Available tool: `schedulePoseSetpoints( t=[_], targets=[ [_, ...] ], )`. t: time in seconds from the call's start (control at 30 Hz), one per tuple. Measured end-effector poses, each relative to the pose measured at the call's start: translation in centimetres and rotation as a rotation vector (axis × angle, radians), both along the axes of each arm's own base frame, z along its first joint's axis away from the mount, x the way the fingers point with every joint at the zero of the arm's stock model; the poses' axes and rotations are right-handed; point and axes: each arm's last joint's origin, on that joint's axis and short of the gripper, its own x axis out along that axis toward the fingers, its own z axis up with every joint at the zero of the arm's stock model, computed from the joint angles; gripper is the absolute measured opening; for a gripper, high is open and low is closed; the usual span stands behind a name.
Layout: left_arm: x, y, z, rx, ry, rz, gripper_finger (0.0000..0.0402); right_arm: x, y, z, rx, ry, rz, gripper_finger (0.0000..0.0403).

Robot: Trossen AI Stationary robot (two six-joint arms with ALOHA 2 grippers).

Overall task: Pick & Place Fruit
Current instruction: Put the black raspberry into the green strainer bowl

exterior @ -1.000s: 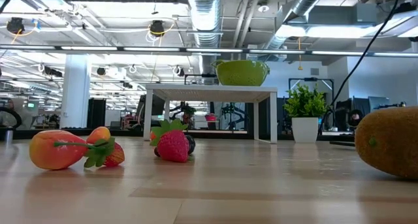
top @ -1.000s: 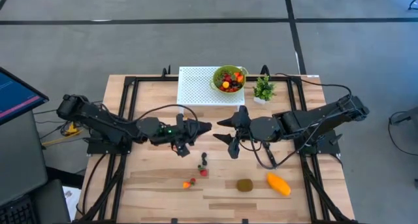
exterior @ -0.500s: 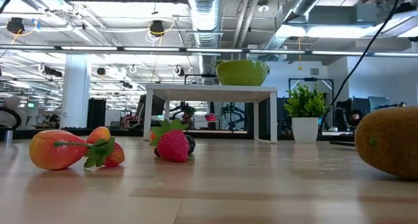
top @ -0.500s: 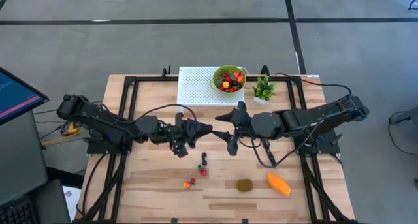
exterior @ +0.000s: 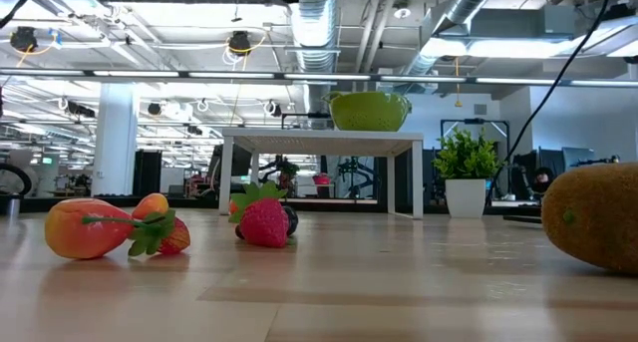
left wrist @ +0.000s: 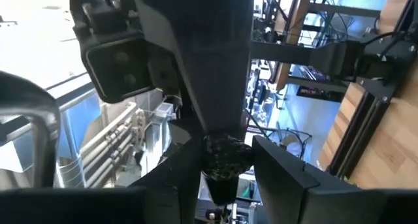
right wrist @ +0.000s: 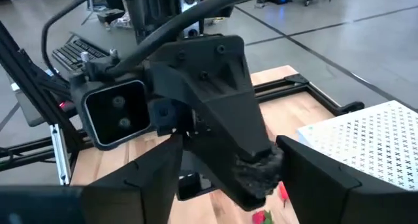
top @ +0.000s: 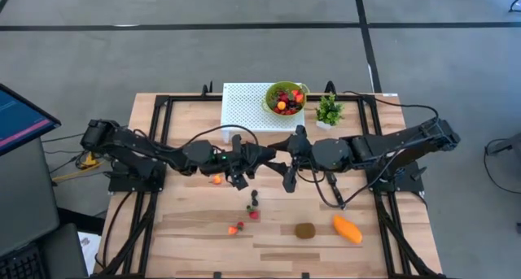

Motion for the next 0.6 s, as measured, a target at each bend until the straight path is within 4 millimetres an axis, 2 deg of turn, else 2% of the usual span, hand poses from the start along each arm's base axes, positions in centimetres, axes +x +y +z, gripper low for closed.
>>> schedulePoseSetpoints(
  t=[0.47,0.6],
  targets=[
    [-0.15,-0.06,0.34,-0.004,-0.026,-0.01,0.0122,0.01,-0.01,-0.02,0.001,0.001,0.0,0.012],
    [-0.15,-0.05,0.35,-0.005,-0.027,-0.01,0.0122,0.01,-0.01,-0.02,0.0,0.001,0.0,0.0097]
  ],
)
